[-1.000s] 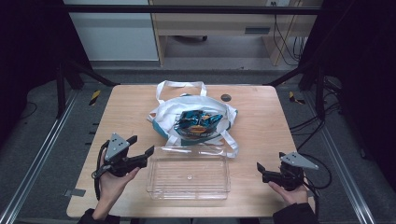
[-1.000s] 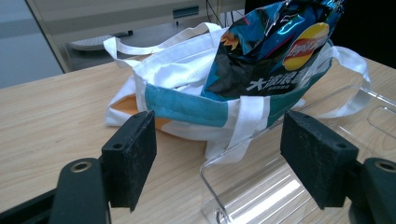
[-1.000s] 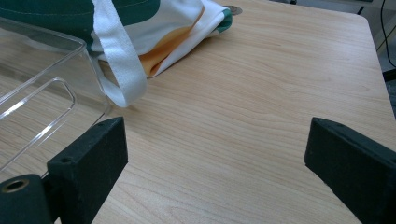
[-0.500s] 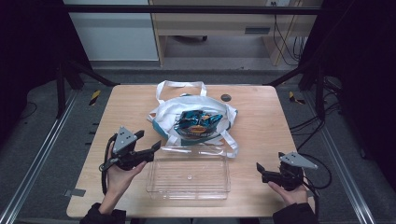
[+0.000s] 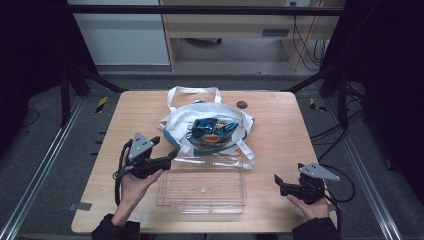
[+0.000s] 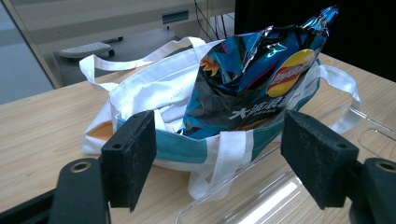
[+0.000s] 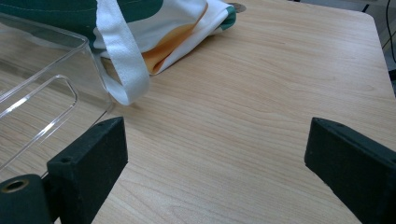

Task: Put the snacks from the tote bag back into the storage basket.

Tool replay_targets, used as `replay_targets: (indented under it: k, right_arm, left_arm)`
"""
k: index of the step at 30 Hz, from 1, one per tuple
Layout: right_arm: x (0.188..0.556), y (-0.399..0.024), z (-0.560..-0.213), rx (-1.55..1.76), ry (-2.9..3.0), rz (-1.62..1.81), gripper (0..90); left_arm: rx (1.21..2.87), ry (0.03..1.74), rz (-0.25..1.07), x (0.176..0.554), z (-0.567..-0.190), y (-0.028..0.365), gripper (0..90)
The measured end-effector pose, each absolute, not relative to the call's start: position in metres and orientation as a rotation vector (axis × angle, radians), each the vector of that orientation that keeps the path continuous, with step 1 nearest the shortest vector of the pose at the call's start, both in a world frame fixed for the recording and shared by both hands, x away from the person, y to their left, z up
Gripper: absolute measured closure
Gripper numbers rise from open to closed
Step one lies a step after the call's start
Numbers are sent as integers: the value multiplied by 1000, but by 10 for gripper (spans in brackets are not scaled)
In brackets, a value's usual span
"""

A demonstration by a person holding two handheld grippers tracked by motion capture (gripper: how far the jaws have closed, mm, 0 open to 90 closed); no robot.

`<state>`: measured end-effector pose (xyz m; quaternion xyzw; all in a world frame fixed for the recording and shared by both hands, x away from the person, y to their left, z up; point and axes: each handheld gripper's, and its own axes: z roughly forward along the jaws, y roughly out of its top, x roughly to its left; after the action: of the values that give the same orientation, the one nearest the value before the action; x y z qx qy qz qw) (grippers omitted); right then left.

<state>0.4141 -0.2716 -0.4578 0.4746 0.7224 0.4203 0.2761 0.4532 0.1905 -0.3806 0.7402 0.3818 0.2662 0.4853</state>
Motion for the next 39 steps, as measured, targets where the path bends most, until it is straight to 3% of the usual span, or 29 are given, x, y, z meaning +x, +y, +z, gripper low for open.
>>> replay_targets:
  k: [39]
  right_arm:
    - [415, -271, -458, 1267, 1944, 1133, 63]
  left_arm:
    - [1805, 906, 650, 478, -375, 157, 339]
